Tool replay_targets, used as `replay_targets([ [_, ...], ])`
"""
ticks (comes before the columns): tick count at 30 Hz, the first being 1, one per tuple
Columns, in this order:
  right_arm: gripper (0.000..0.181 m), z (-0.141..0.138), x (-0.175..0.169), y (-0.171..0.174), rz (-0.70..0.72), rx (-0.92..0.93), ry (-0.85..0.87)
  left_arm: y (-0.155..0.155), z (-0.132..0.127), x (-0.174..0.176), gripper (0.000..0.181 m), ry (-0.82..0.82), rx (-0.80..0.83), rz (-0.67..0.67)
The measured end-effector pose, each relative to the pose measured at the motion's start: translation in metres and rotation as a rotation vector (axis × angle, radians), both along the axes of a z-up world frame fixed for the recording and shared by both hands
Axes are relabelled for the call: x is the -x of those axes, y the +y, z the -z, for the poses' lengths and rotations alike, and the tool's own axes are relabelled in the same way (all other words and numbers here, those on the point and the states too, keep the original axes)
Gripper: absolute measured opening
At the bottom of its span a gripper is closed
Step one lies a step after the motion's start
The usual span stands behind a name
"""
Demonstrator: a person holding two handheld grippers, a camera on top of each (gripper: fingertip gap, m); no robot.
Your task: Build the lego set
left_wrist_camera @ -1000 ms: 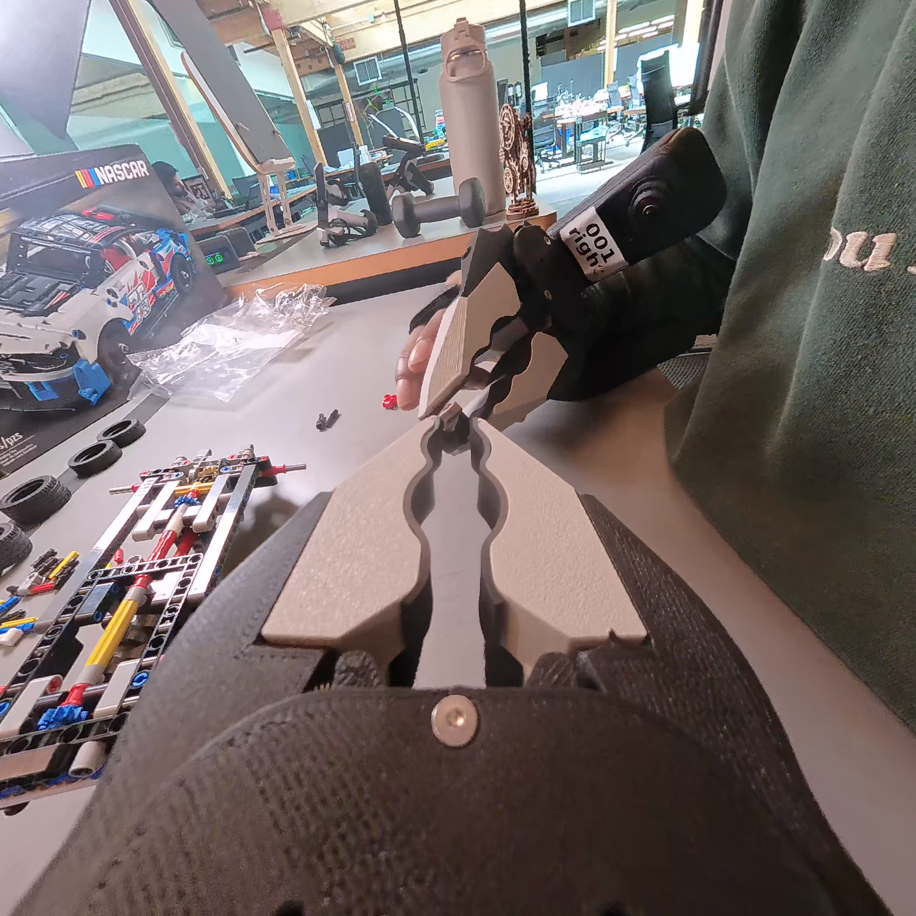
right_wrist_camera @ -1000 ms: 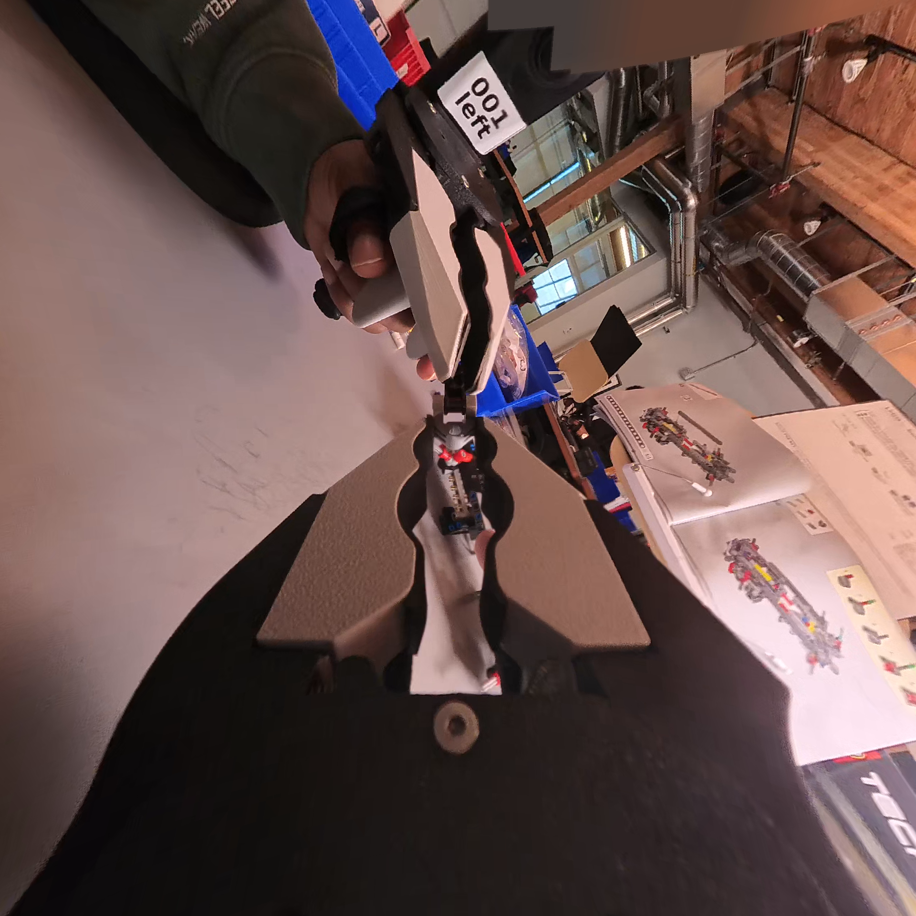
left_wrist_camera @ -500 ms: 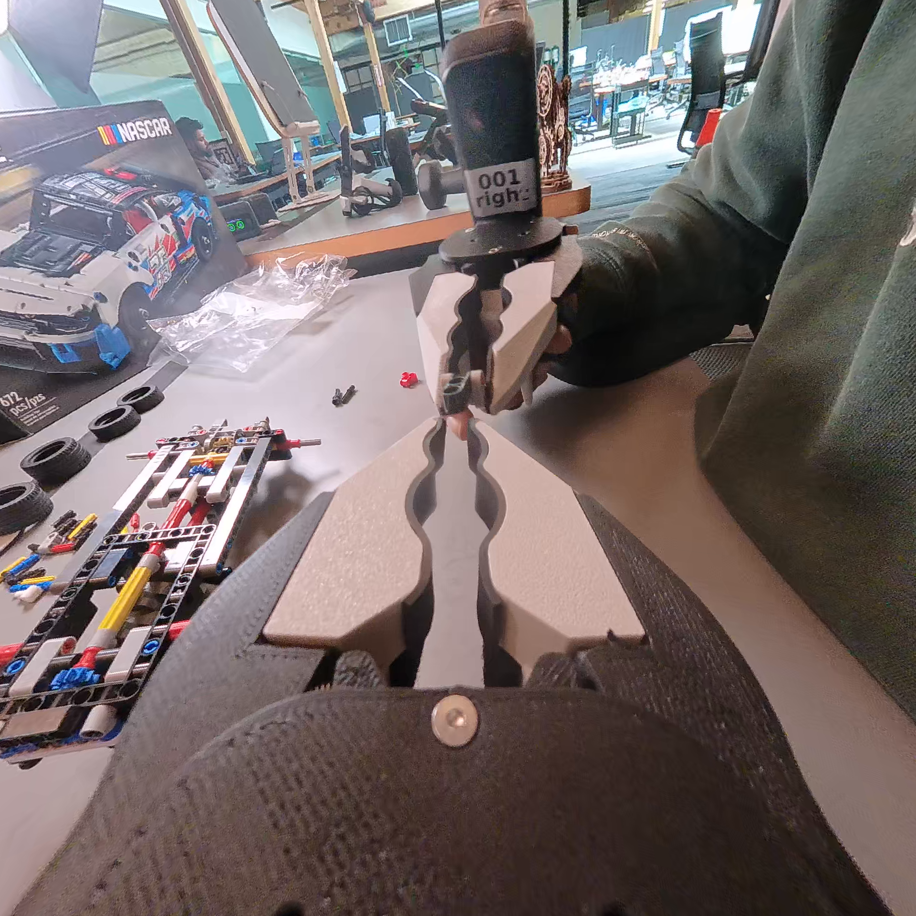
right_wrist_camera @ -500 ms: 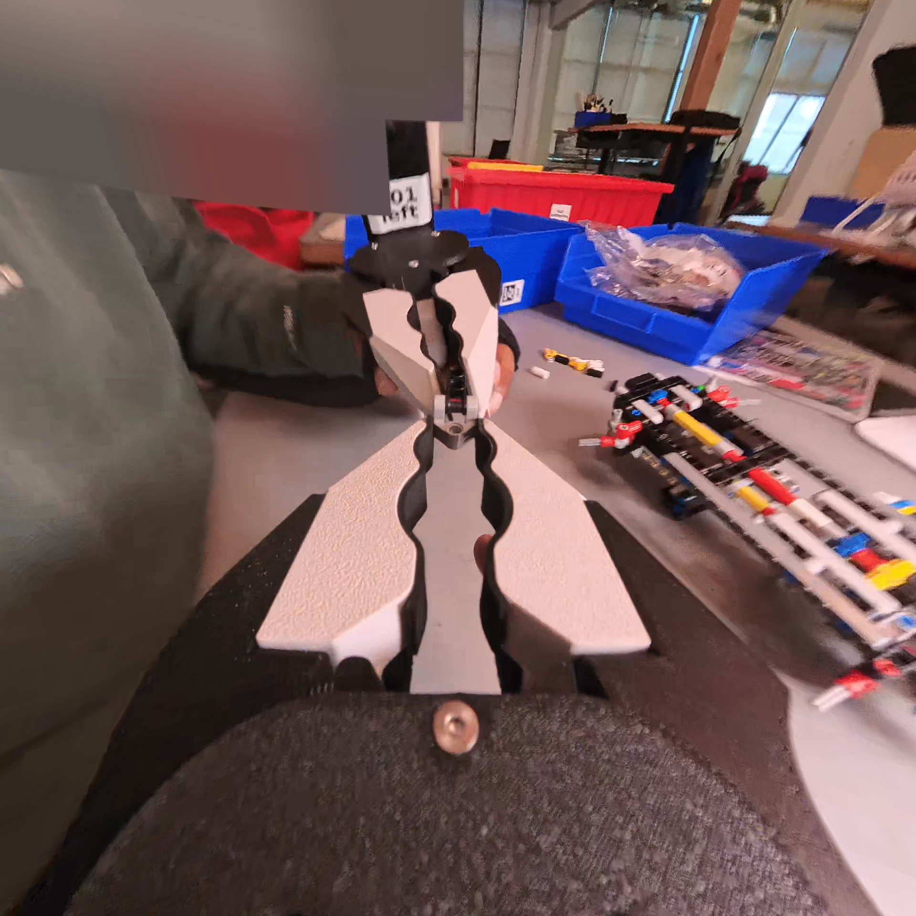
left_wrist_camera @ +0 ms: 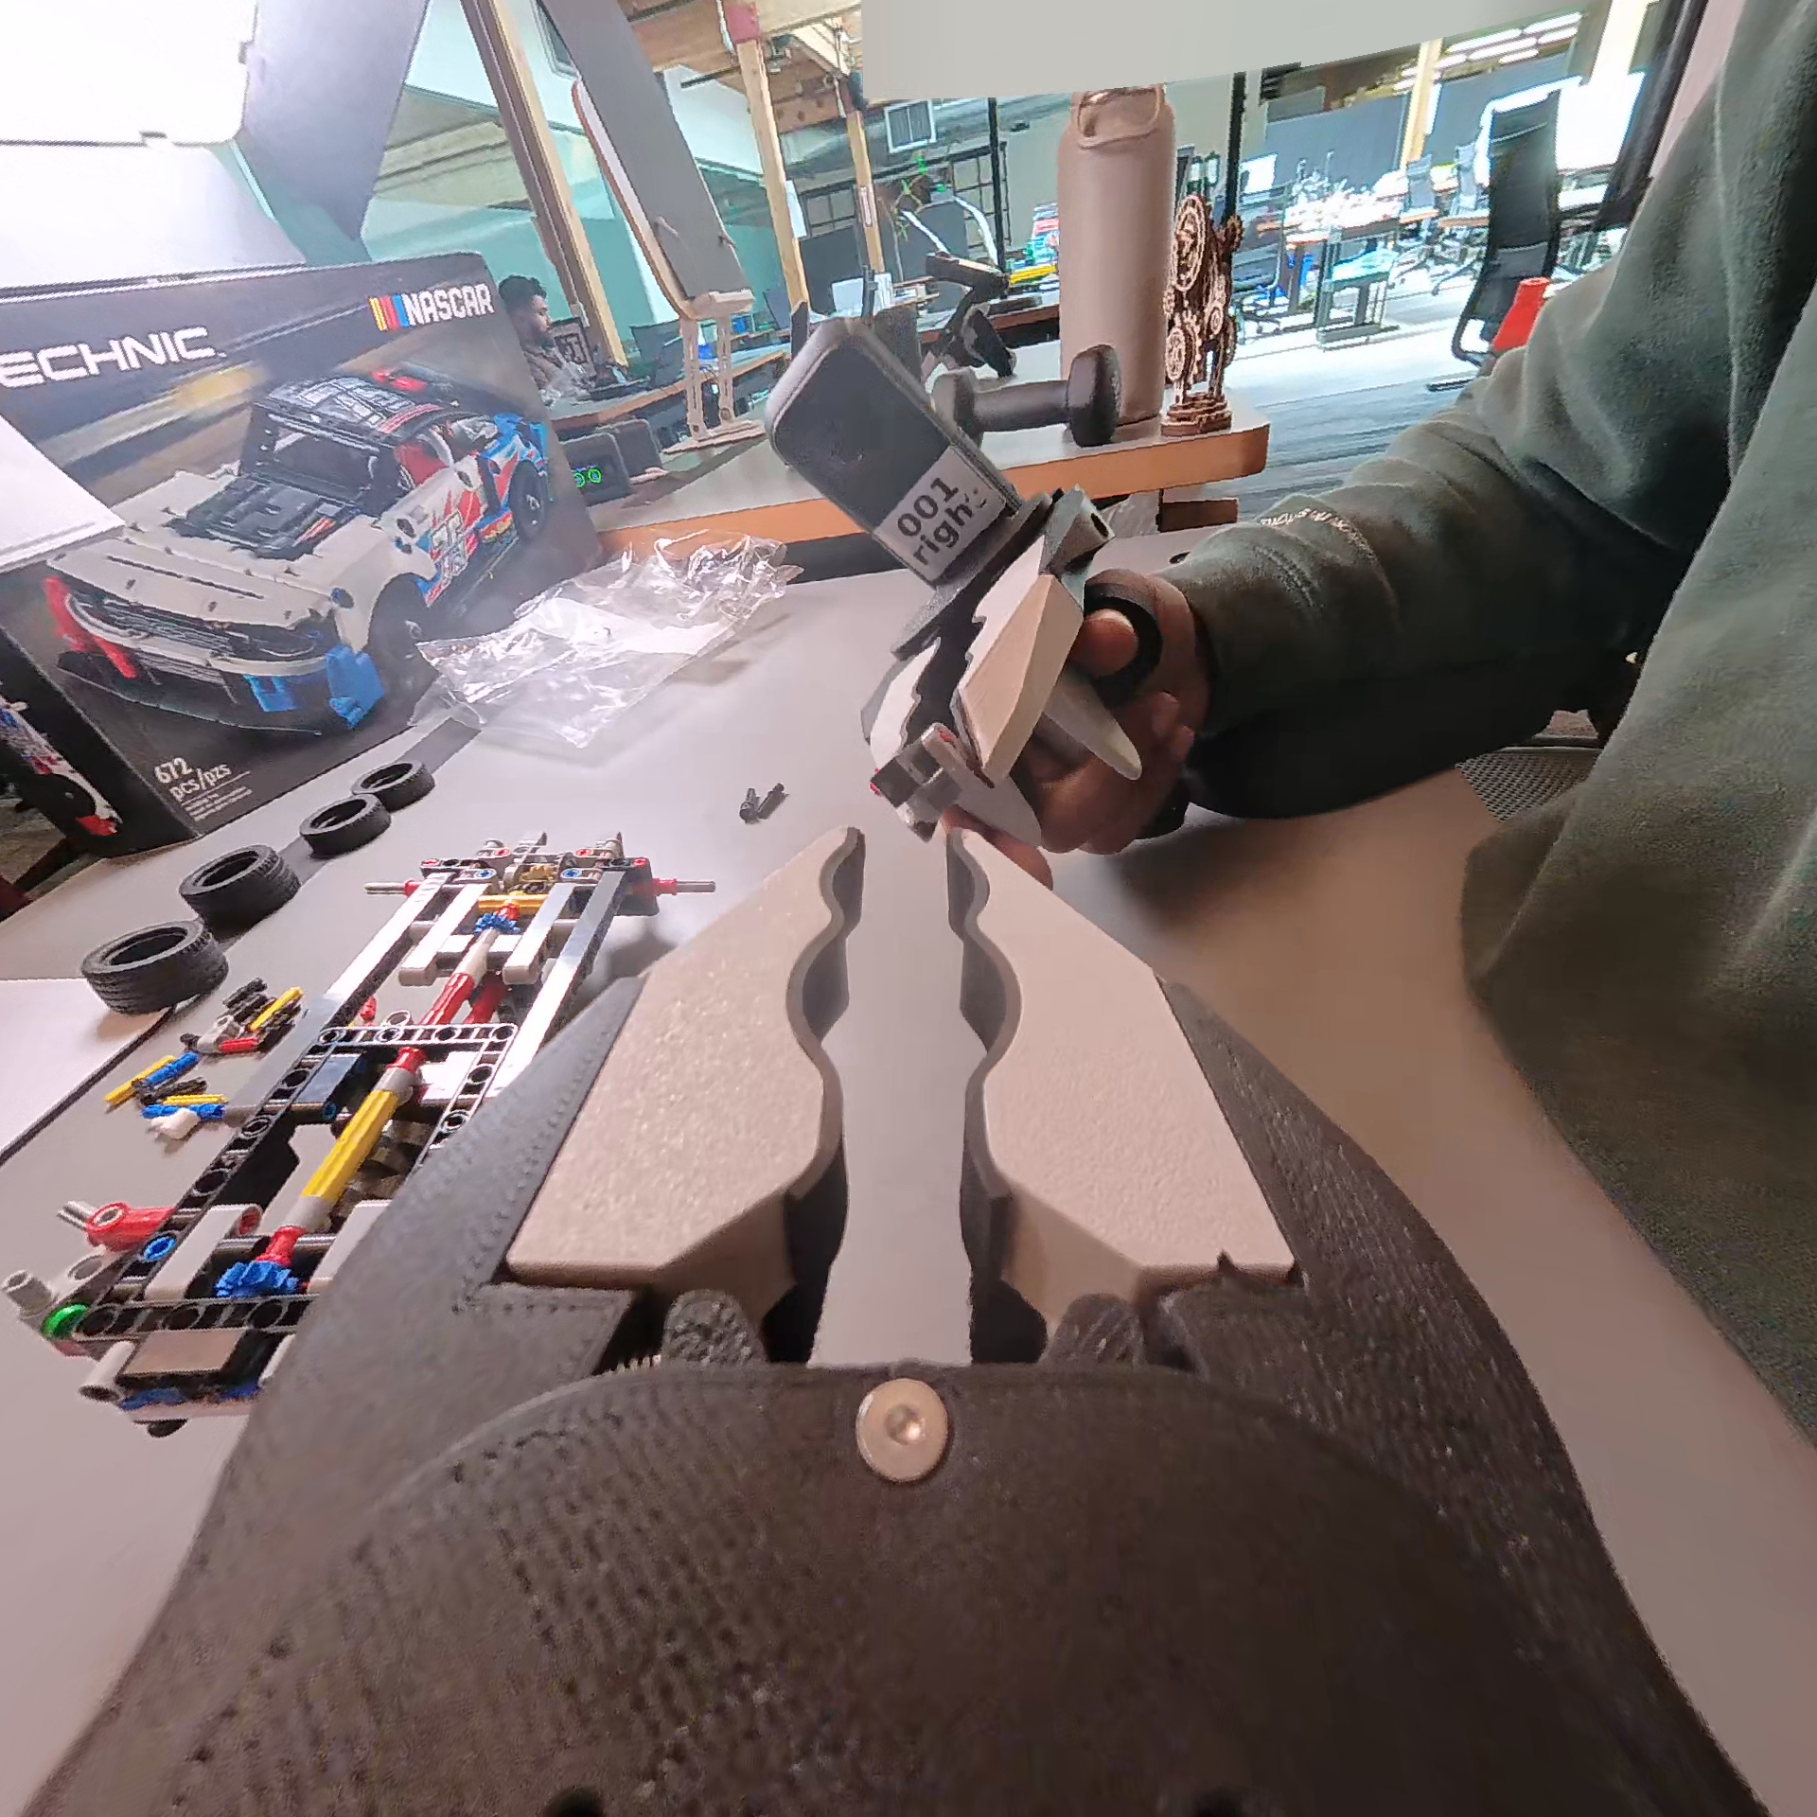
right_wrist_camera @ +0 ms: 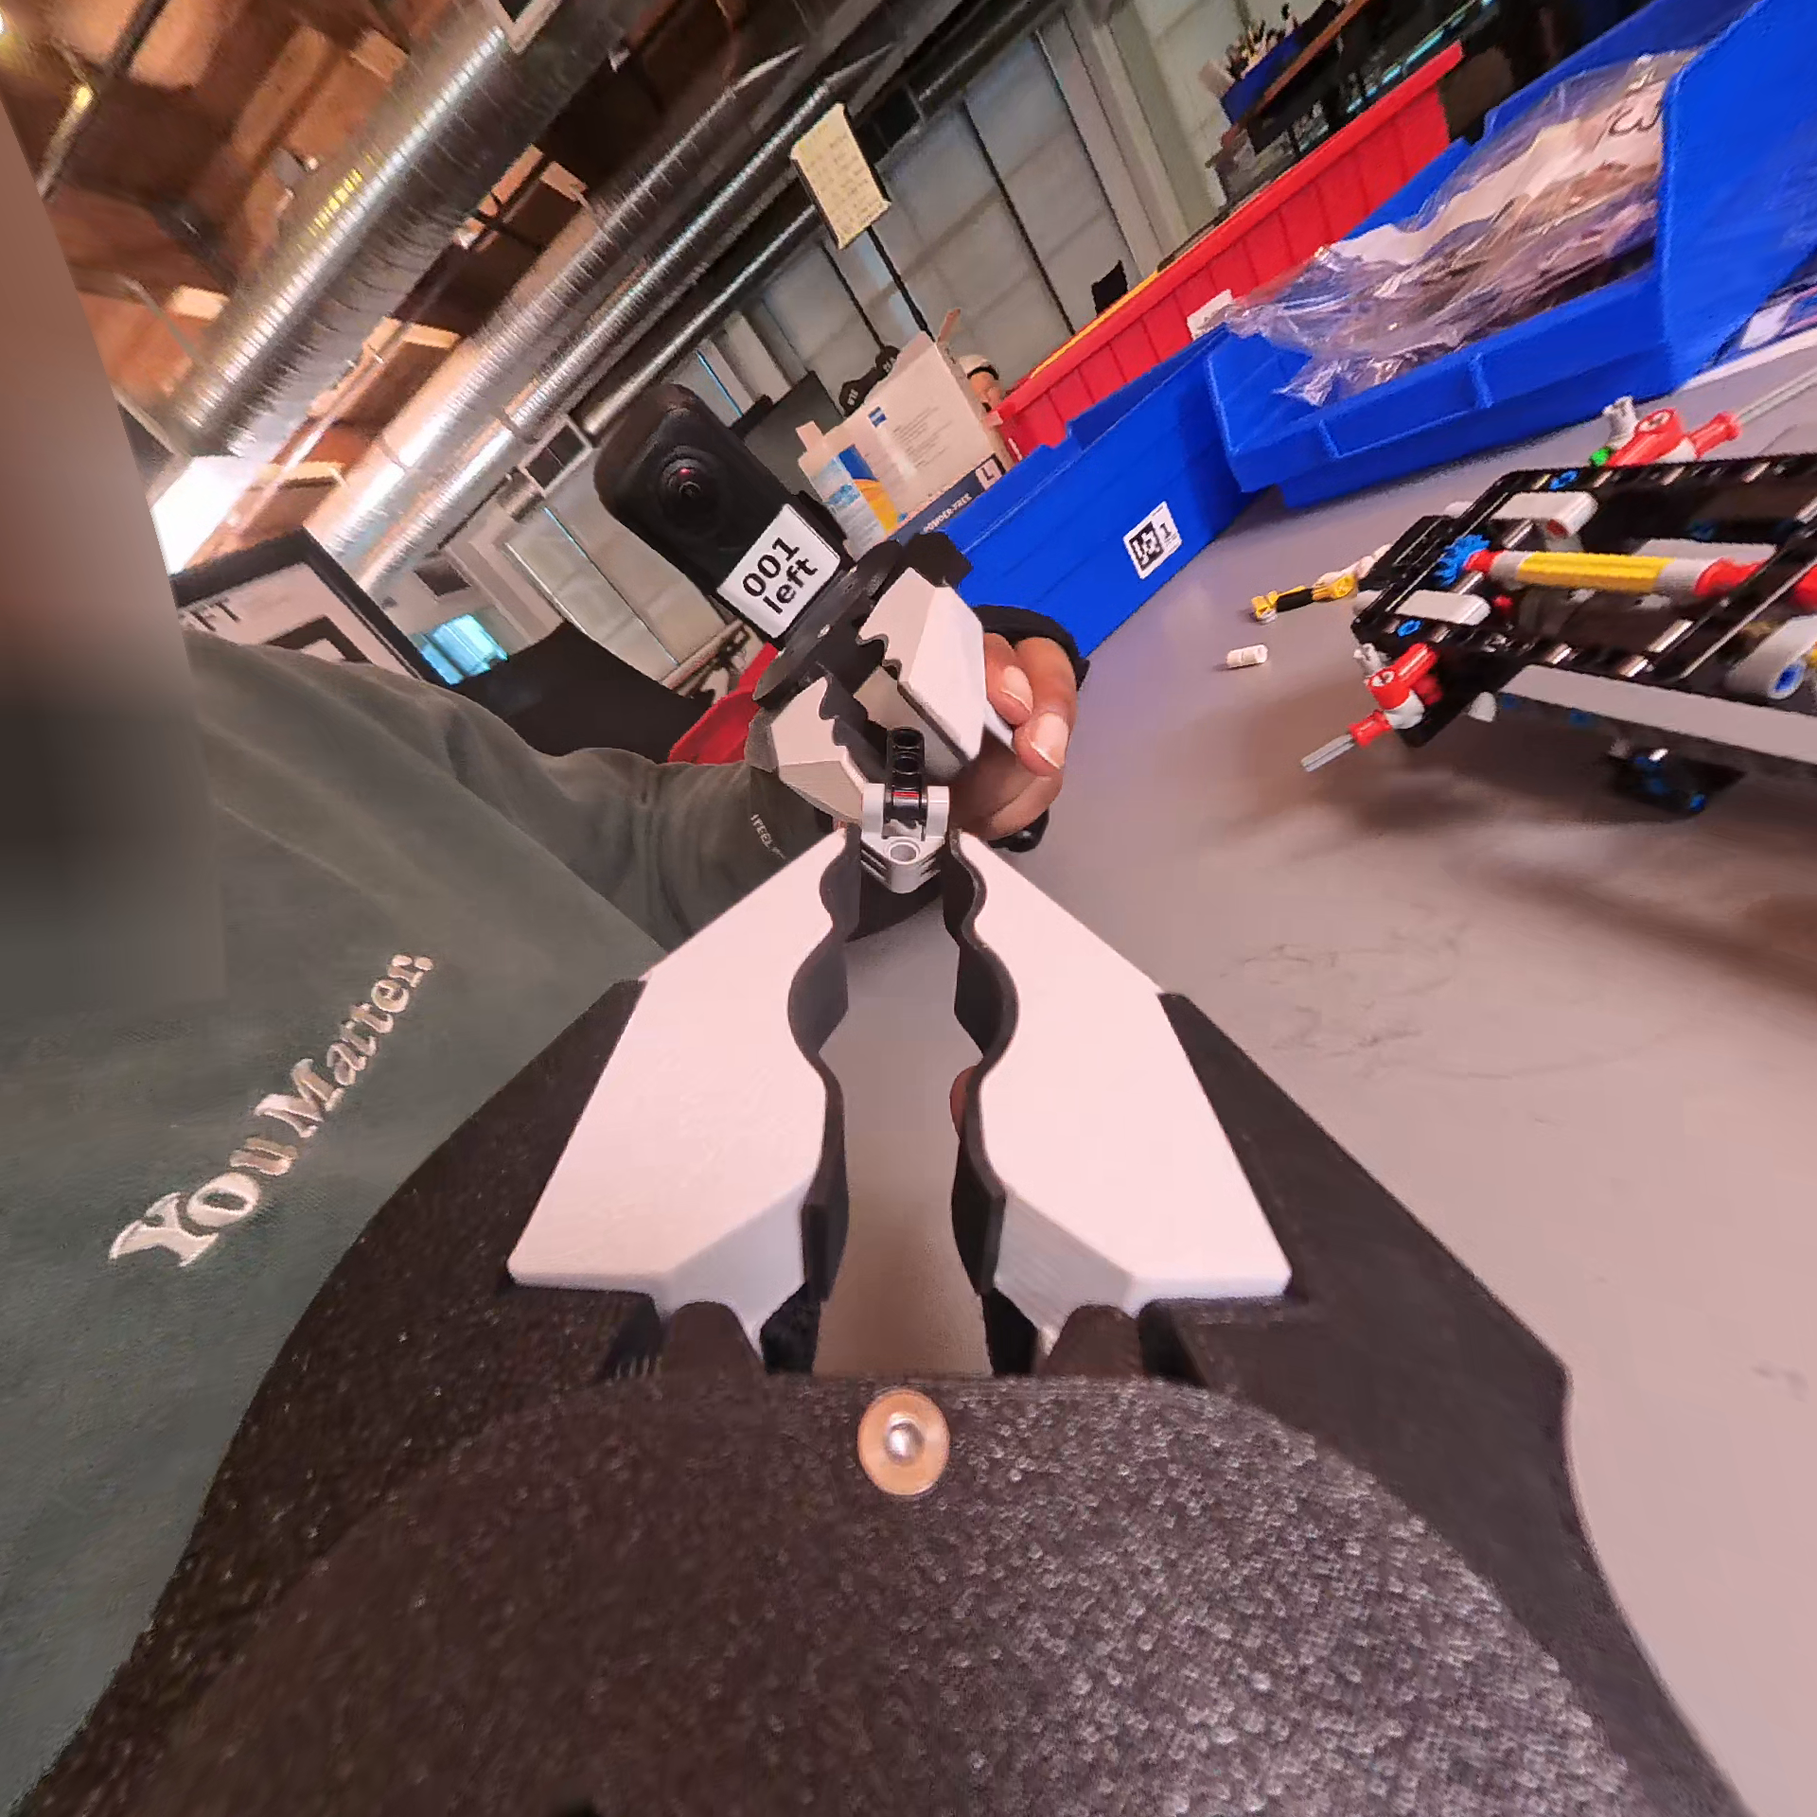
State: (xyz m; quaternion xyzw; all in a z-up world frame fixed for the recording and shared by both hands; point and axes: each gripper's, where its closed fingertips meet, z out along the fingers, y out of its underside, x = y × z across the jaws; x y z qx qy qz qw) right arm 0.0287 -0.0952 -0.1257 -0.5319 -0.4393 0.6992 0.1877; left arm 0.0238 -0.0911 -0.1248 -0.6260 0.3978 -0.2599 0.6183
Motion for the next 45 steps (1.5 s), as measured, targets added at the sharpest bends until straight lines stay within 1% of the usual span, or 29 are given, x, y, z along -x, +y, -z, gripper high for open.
replay_targets([
  [6,0.013,0.001,-0.001,-0.001,-0.047,0.107,-0.022,0.0,0.0,-0.001,0.017,-0.002,0.0,-0.002],
  [11,0.013,0.012,0.0,-0.007,-0.084,0.115,-0.079,-0.002,0.0,-0.003,0.017,-0.006,0.002,0.011],
  [14,0.013,0.018,0.001,-0.011,-0.098,0.099,-0.108,-0.007,0.002,-0.007,0.011,-0.008,0.02,0.053],
  [16,0.013,0.019,0.001,-0.014,-0.111,0.084,-0.112,-0.01,0.004,-0.01,0.003,0.001,0.027,0.077],
  [18,0.013,0.02,0.001,-0.016,-0.115,0.061,-0.112,-0.011,0.005,-0.011,0.001,0.015,0.021,0.08],
  [20,0.013,0.019,0.001,-0.016,-0.107,0.042,-0.107,-0.011,0.004,-0.01,0.003,0.019,0.018,0.075],
  [22,0.013,0.021,0.001,-0.015,-0.098,0.003,-0.111,-0.009,0.005,-0.009,0.009,0.025,0.03,0.065],
  [25,0.013,0.025,0.0,-0.017,-0.093,-0.061,-0.121,-0.008,0.01,-0.007,0.015,-0.024,0.145,0.092],
  [28,0.013,0.023,-0.001,-0.019,-0.108,-0.059,-0.112,-0.014,0.011,-0.01,0.009,-0.078,0.23,0.168],
  [36,0.013,0.017,-0.002,-0.012,-0.103,0.04,-0.095,-0.016,0.012,-0.01,0.006,-0.051,0.212,0.173],
  [42,0.013,0.016,-0.002,-0.007,-0.096,0.11,-0.099,-0.008,0.015,-0.007,0.021,-0.032,0.188,0.119],
  [45,0.013,0.021,0.0,-0.004,-0.083,0.12,-0.126,-0.008,0.023,-0.009,0.018,0.03,0.171,0.105],
])
